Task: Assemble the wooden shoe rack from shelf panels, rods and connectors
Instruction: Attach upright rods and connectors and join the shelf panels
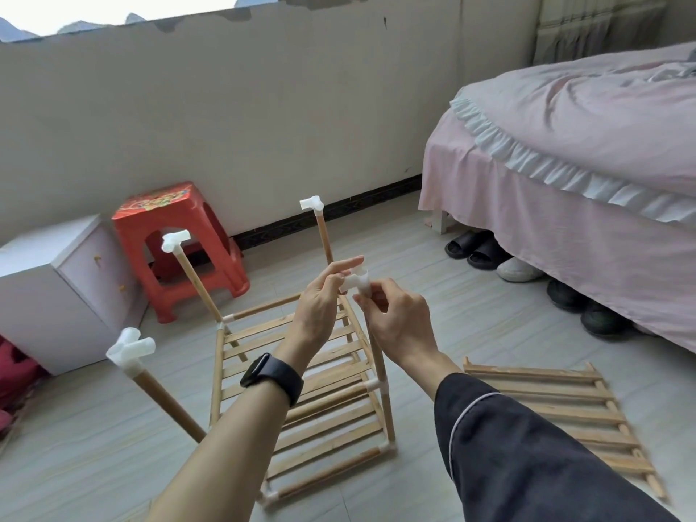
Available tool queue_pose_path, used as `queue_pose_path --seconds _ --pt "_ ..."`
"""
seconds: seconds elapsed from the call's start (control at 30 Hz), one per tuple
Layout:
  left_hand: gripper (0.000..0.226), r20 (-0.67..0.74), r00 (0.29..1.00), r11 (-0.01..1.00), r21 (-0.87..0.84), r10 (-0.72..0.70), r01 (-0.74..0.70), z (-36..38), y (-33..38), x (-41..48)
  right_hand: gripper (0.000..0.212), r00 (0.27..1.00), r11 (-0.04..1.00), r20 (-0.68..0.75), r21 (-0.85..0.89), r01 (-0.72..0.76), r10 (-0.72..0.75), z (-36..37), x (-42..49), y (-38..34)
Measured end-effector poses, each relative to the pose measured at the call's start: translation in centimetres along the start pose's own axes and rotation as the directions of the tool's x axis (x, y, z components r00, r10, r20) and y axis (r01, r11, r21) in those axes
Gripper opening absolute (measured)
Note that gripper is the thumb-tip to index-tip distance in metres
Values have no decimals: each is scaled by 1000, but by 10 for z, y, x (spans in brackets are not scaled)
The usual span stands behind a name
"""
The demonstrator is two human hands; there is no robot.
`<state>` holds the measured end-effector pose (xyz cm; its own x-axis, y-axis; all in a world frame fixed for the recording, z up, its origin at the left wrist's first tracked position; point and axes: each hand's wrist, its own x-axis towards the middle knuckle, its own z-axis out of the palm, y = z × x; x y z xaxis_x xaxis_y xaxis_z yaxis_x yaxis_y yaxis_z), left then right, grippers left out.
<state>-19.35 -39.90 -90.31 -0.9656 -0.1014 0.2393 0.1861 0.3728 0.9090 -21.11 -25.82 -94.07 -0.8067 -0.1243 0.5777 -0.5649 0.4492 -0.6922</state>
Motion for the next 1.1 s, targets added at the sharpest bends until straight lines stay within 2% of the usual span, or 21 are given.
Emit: queue_pose_path --seconds 0.17,0.23,0.27,0.33,0.37,0.43,0.5,0.57,0.7,0.87,0.93,1.0,1.1 --pt "38 29 1000 999 35 -5 4 0 -3 -3 30 998 1000 56 -24 -9 10 -2 -2 2" --pt "36 75 997 996 92 5 -12 -10 -7 -13 30 986 989 151 -136 -53 73 1 -10 4" --pt "35 111 994 991 129 13 -28 -16 -11 -20 30 969 966 210 -248 -75 129 1 -15 8" --pt "29 162 986 978 207 -25 -10 -38 -28 -42 29 893 860 366 -508 -43 262 4 -25 12" --pt "26 180 981 967 252 -71 24 -53 -39 -54 29 829 796 455 -605 21 324 7 -30 12" --pt "23 206 960 933 343 -187 108 -86 -63 -81 29 690 719 617 -666 201 378 18 -44 3" --pt "16 218 934 899 400 -282 178 -118 -85 -111 26 602 703 730 -611 364 323 38 -61 -12" --pt "11 188 913 869 424 -361 256 -144 -105 -140 19 555 698 804 -523 489 213 64 -78 -30" --pt "8 83 841 767 465 -534 442 -177 -150 -196 13 414 705 910 -314 636 32 126 -110 -57" --pt "12 -61 727 622 472 -684 625 -211 -220 -257 19 222 762 975 -123 635 -28 199 -148 -65" --pt "10 -115 679 574 445 -725 688 -223 -248 -277 22 179 783 984 -94 614 -22 231 -159 -68" --pt "14 -153 622 521 416 -768 745 -232 -274 -295 29 141 827 990 -84 557 5 265 -172 -69" --pt "31 -194 519 429 367 -833 826 -239 -313 -319 40 79 912 993 -108 395 83 312 -200 -61"
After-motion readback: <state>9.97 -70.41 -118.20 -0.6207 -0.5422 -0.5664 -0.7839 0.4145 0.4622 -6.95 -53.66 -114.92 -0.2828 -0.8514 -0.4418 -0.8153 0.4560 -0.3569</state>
